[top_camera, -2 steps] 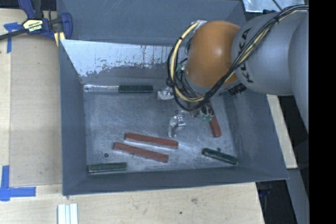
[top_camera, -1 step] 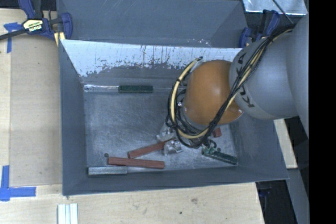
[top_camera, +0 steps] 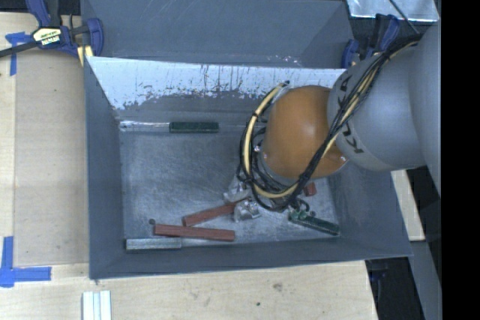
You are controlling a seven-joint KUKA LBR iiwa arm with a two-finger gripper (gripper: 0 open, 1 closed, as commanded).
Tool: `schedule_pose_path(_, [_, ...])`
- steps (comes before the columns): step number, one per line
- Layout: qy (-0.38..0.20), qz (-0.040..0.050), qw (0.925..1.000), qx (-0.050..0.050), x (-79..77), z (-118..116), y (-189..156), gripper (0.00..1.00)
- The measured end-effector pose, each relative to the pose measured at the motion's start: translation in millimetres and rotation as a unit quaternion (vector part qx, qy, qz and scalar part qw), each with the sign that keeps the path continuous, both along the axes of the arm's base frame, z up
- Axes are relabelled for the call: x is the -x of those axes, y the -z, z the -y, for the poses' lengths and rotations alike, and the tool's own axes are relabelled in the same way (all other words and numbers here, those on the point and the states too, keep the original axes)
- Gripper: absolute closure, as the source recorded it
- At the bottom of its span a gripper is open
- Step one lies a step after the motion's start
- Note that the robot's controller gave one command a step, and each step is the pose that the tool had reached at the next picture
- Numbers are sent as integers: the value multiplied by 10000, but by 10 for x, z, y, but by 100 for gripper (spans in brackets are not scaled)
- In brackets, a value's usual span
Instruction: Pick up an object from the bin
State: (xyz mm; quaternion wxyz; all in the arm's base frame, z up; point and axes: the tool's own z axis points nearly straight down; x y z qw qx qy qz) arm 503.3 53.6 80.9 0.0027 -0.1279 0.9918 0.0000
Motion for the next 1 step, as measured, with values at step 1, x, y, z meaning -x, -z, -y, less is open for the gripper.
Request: schedule_pose_path(1, [-350,-8,9994,2,32,76,-1405,100])
